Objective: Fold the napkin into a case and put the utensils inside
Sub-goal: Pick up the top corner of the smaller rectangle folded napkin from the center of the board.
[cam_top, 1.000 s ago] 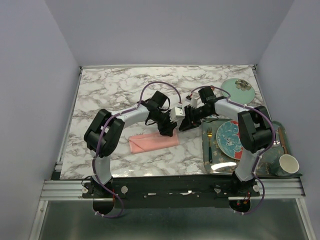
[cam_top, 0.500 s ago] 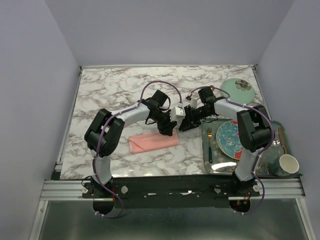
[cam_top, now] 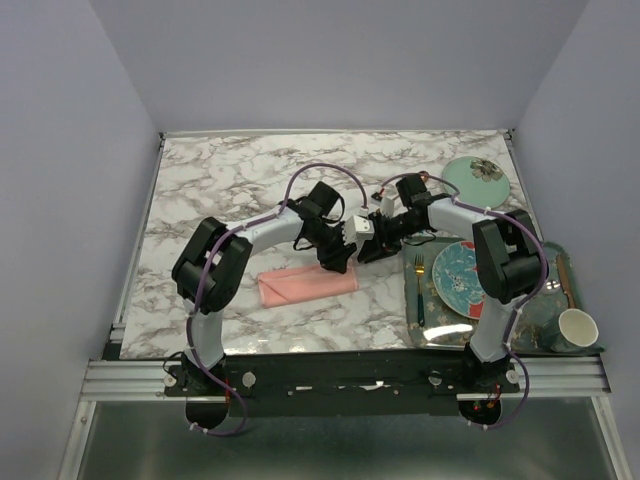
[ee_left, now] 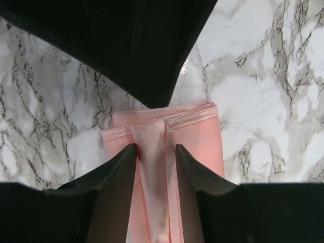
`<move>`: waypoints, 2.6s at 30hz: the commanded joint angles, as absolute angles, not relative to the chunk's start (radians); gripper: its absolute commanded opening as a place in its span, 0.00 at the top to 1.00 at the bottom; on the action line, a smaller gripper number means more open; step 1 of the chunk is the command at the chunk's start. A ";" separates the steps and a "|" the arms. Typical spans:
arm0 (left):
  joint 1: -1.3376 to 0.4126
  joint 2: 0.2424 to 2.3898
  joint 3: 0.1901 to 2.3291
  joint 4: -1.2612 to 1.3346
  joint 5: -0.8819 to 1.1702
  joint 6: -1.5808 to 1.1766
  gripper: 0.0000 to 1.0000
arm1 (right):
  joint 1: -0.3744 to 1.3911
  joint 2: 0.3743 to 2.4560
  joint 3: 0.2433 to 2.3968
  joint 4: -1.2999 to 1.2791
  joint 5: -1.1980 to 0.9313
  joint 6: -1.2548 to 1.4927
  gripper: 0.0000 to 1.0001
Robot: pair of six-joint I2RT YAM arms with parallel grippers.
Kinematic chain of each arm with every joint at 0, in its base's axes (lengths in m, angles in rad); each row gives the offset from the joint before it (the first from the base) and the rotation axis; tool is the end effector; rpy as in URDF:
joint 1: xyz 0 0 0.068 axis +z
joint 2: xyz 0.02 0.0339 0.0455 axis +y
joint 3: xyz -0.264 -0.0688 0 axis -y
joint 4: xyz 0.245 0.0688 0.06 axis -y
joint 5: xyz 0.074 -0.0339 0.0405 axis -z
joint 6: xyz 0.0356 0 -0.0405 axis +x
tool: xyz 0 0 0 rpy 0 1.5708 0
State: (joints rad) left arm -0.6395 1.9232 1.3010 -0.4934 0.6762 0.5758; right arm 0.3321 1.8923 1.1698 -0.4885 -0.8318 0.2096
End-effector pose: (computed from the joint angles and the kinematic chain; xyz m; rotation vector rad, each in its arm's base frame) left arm 0.2996 -0.2506 0.1758 1.6364 1.9871 -0.9206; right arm 0.3331 0.1427 0.1553 -0.3872 2.7199 1.2987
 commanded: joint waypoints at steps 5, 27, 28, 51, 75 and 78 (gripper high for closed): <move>-0.653 1.934 1.322 -0.523 0.652 0.580 0.65 | 0.327 1.919 1.189 -0.463 -0.848 0.216 0.57; -0.664 1.816 1.255 -0.495 0.630 0.492 0.93 | 0.334 1.931 1.215 -0.451 -0.876 0.244 0.73; -0.667 1.812 1.247 -0.494 0.626 0.486 0.93 | 0.337 1.934 1.216 -0.453 -0.874 0.247 0.74; -0.707 1.709 1.085 -0.299 0.485 0.324 0.94 | 0.448 2.065 1.342 -0.568 -0.793 0.265 0.76; -0.672 1.694 0.977 -0.302 0.543 0.003 0.95 | 0.457 2.122 1.358 -0.595 -0.654 0.232 0.80; -0.647 1.700 0.960 -0.304 0.554 -0.037 0.96 | 0.459 2.109 1.345 -0.583 -0.650 0.215 0.80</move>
